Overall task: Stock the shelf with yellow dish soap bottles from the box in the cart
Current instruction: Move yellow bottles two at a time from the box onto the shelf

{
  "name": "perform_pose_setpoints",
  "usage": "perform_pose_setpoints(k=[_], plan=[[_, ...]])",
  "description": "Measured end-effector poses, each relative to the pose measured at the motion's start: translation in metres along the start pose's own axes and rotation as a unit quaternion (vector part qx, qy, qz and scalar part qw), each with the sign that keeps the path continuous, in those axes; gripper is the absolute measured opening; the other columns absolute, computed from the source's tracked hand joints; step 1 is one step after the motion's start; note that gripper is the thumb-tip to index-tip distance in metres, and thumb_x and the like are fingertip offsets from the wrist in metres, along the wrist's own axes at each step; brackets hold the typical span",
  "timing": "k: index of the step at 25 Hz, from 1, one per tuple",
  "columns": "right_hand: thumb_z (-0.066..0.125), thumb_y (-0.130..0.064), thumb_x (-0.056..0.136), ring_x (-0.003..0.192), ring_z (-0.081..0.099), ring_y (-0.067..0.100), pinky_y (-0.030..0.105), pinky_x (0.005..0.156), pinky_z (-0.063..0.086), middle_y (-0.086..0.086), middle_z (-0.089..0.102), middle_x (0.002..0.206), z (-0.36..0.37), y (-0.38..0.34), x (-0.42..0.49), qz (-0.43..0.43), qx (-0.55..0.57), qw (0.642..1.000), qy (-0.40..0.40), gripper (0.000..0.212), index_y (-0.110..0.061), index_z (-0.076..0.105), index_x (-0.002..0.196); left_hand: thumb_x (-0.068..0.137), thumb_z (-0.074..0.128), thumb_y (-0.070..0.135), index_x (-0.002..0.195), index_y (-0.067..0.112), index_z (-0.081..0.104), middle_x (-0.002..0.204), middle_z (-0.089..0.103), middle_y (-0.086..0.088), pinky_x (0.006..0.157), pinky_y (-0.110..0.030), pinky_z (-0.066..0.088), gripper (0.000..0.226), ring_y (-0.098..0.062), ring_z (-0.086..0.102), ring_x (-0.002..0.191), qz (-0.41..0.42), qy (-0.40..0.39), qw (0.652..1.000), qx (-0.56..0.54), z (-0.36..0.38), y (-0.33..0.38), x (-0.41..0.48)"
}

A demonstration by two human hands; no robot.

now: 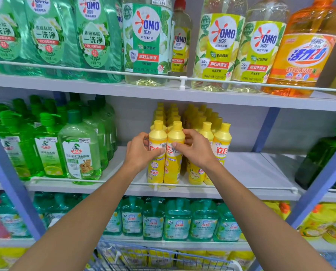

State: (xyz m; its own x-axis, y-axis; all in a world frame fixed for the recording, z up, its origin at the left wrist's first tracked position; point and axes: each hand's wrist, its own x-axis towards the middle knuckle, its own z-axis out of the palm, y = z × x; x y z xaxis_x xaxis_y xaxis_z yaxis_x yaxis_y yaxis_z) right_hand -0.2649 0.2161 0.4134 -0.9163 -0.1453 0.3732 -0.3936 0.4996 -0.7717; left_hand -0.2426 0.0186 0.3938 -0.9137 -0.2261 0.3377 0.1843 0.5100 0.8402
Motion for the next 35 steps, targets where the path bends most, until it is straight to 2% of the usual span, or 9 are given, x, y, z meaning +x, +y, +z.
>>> perform_pose_setpoints(k=[2, 4, 7, 9, 14, 18, 23, 30, 35], plan=[[0.085, -0.055, 0.068, 0.1, 0.069, 0.012, 0.032, 0.085, 0.06, -0.003, 0.072, 0.115, 0.007, 0.002, -0.001, -0.003, -0.035, 0.999, 0.04, 0.077, -0.017, 0.061, 0.13, 0.07, 0.089, 0.038, 0.11, 0.017, 0.063, 0.094, 0.067, 0.008, 0.063, -0.017, 0.05, 0.052, -0.002, 0.064, 0.078, 0.007, 0.014, 1.0, 0.004, 0.007, 0.001, -0.005], [0.088, -0.049, 0.068, 0.099, 0.069, 0.017, 0.04, 0.086, 0.06, 0.002, 0.072, 0.113, 0.01, 0.003, 0.003, -0.009, -0.065, 0.997, 0.05, 0.072, -0.015, 0.061, 0.126, 0.07, 0.089, 0.035, 0.111, 0.017, 0.063, 0.096, 0.067, 0.008, 0.064, -0.016, 0.049, 0.051, 0.001, 0.063, 0.08, 0.003, 0.003, 1.0, -0.012, 0.009, -0.003, -0.006], [0.087, -0.024, 0.078, 0.101, 0.065, 0.014, 0.018, 0.081, 0.056, 0.006, 0.069, 0.124, -0.003, 0.003, 0.008, -0.001, -0.021, 1.0, -0.016, 0.066, -0.01, 0.056, 0.136, 0.069, 0.091, 0.024, 0.118, 0.015, 0.063, 0.103, 0.069, 0.006, 0.075, -0.026, 0.058, 0.057, -0.002, 0.066, 0.088, -0.009, -0.051, 0.998, -0.023, 0.001, -0.013, -0.005], [0.083, -0.019, 0.083, 0.103, 0.063, 0.011, 0.009, 0.077, 0.053, 0.005, 0.066, 0.128, -0.011, 0.004, 0.008, -0.007, -0.009, 0.998, -0.06, 0.067, -0.011, 0.052, 0.142, 0.069, 0.091, 0.022, 0.116, 0.014, 0.064, 0.1, 0.069, 0.007, 0.073, -0.022, 0.056, 0.055, -0.001, 0.065, 0.087, -0.005, -0.051, 0.999, -0.013, 0.001, -0.017, -0.005], [0.084, -0.036, 0.08, 0.113, 0.066, 0.01, 0.029, 0.094, 0.058, -0.001, 0.066, 0.13, 0.009, 0.014, -0.004, -0.001, 0.038, 0.999, 0.004, 0.074, -0.017, 0.052, 0.143, 0.066, 0.092, 0.035, 0.108, 0.02, 0.065, 0.101, 0.07, 0.004, 0.075, -0.032, 0.06, 0.052, -0.007, 0.066, 0.087, -0.002, 0.021, 1.0, 0.018, 0.017, -0.02, -0.007], [0.082, -0.064, 0.063, 0.105, 0.069, 0.012, 0.039, 0.088, 0.061, -0.003, 0.07, 0.118, 0.026, 0.022, 0.0, 0.0, -0.009, 0.997, 0.071, 0.081, -0.022, 0.06, 0.128, 0.066, 0.092, 0.034, 0.113, 0.016, 0.066, 0.102, 0.071, 0.005, 0.066, -0.018, 0.05, 0.056, -0.001, 0.064, 0.084, -0.008, 0.011, 1.0, 0.021, 0.015, -0.019, -0.006], [0.088, -0.037, 0.074, 0.099, 0.072, 0.018, 0.044, 0.088, 0.06, 0.001, 0.074, 0.112, 0.008, 0.012, 0.017, 0.014, -0.044, 0.999, -0.015, 0.059, -0.018, 0.065, 0.125, 0.067, 0.091, 0.034, 0.115, 0.014, 0.066, 0.106, 0.072, 0.0, 0.073, -0.024, 0.053, 0.058, -0.011, 0.066, 0.088, -0.008, 0.006, 0.999, 0.031, 0.013, -0.017, -0.005], [0.087, -0.036, 0.076, 0.101, 0.072, 0.017, 0.044, 0.089, 0.061, 0.001, 0.074, 0.116, 0.012, 0.018, 0.013, 0.008, -0.026, 1.0, -0.005, 0.059, -0.017, 0.064, 0.127, 0.068, 0.09, 0.034, 0.116, 0.014, 0.065, 0.106, 0.071, 0.001, 0.077, -0.029, 0.057, 0.058, -0.009, 0.064, 0.085, -0.018, 0.011, 0.999, 0.038, 0.015, -0.012, -0.006], [0.087, -0.035, 0.076, 0.102, 0.071, 0.016, 0.042, 0.09, 0.061, 0.001, 0.074, 0.116, 0.012, 0.021, 0.015, 0.017, -0.012, 1.0, -0.006, 0.059, -0.015, 0.065, 0.127, 0.069, 0.09, 0.032, 0.118, 0.012, 0.064, 0.105, 0.07, 0.0, 0.065, -0.015, 0.047, 0.058, -0.007, 0.062, 0.081, -0.026, 0.018, 0.999, 0.041, 0.018, -0.008, -0.008]])
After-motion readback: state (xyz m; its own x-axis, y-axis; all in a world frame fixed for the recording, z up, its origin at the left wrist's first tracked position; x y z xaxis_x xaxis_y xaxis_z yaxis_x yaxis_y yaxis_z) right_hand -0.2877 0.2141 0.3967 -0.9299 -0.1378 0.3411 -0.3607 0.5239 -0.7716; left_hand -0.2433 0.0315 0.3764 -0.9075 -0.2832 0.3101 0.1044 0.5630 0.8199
